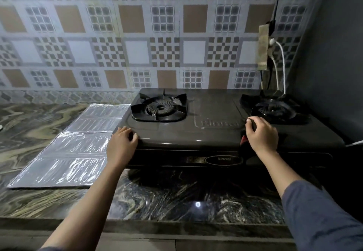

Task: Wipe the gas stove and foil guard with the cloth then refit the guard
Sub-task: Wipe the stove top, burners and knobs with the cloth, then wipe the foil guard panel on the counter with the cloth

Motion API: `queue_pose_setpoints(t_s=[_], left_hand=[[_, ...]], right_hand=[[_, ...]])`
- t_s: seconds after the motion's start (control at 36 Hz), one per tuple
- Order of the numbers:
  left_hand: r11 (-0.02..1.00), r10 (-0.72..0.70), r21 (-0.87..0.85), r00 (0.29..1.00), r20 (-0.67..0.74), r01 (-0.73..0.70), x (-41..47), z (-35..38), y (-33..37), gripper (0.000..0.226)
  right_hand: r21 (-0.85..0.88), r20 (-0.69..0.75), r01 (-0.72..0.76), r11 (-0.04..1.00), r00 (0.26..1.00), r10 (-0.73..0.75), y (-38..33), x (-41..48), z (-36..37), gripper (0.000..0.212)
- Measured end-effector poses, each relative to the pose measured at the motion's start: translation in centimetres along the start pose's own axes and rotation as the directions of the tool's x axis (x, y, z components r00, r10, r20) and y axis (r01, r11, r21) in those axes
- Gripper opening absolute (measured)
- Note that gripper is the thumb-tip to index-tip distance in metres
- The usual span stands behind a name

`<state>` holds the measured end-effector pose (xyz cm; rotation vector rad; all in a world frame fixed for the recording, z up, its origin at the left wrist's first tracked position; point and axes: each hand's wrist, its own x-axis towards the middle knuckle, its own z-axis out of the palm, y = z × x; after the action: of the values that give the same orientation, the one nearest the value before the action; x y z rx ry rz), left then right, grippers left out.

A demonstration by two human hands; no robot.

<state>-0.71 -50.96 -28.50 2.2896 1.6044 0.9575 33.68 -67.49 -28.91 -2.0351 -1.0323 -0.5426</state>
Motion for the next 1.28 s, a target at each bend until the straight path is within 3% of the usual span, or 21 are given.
queue_pose_setpoints(t_s=[0.19,0.47,0.64,0.92,1.11,1.28], left_hand=[[0.995,-0.079,0.060,0.995,0.053,0.076,1.9,-1.8,-2.1,0.024],[0.997,-0.067,-0.037,0.996,0.051,0.069,7.8,-3.7,-7.9,0.050],[0.997,-0.002,-0.081,0.997,0.078,0.009,13.8,-5.2,-13.5,0.052],[0.998,0.066,-0.010,0.991,0.114,-0.065,24.1,-6.7,-23.8,0.054],[0.999,0.042,-0.032,0.981,0.190,-0.036,28.5,-6.1,-30.0,0.059],[0.999,-0.038,-0.008,0.958,0.286,0.042,29.7,-3.1,-34.3,0.049]], right_hand=[[0.190,-0.067,0.066,0.980,0.996,-0.054,-6.0,0.5,1.8,0.041],[0.320,-0.112,0.182,0.930,0.982,-0.154,-18.6,3.2,6.8,0.042],[0.341,-0.106,0.197,0.919,0.980,-0.171,-27.4,4.7,12.2,0.036],[0.342,-0.048,0.196,0.919,0.980,-0.191,-40.4,7.3,21.7,0.022],[0.293,0.034,0.146,0.945,0.986,-0.163,-45.9,8.8,29.0,0.024],[0.255,0.153,0.045,0.966,0.984,-0.086,-47.2,8.5,35.7,0.026]])
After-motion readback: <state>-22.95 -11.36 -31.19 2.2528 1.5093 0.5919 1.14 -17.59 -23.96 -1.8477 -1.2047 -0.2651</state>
